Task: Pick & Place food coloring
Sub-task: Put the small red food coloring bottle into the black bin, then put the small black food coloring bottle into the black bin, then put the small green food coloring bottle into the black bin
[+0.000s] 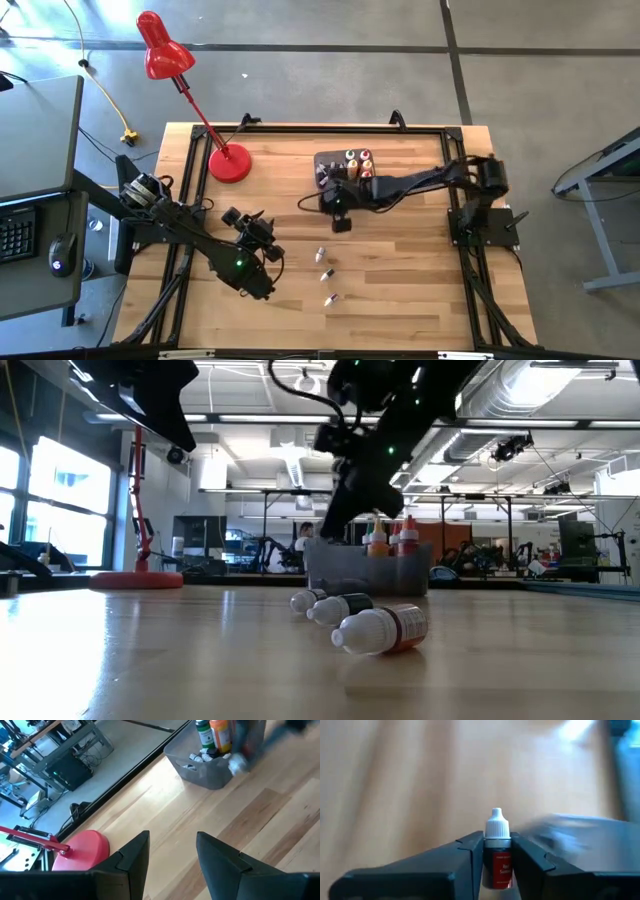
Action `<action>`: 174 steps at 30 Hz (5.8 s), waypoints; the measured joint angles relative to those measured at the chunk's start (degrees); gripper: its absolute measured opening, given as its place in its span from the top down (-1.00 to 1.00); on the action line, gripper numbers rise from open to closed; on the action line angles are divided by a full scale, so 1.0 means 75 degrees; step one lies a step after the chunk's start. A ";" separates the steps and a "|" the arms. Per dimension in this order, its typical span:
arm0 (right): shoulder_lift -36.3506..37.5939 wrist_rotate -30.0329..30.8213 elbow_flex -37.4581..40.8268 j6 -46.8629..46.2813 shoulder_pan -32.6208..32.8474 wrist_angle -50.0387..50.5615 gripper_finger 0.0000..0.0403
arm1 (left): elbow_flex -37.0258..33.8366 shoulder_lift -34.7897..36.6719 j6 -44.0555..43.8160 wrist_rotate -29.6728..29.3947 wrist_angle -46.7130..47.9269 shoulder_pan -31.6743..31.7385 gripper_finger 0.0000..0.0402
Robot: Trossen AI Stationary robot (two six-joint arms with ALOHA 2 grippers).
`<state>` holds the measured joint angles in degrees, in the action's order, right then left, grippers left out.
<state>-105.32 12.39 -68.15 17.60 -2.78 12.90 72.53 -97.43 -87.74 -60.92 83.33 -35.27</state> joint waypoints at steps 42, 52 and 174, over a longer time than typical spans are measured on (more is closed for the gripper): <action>-0.0181 -0.2660 0.0069 0.0951 0.1610 -0.1019 0.19 | 0.0000 0.0000 0.0063 -0.0009 -0.0207 0.0000 0.21; -0.0946 -0.3670 0.0069 0.1260 0.1514 -0.1499 0.19 | 0.0000 0.0000 0.0064 -0.0121 -0.0177 0.0003 0.21; 0.1093 0.1513 -0.0045 -0.3900 0.3802 0.4123 0.28 | 0.0011 -0.0784 0.7088 0.5797 -0.9638 0.1188 0.21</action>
<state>-97.12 23.74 -68.49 -11.65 25.74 43.82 72.61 -103.31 -34.58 -17.45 11.04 -26.35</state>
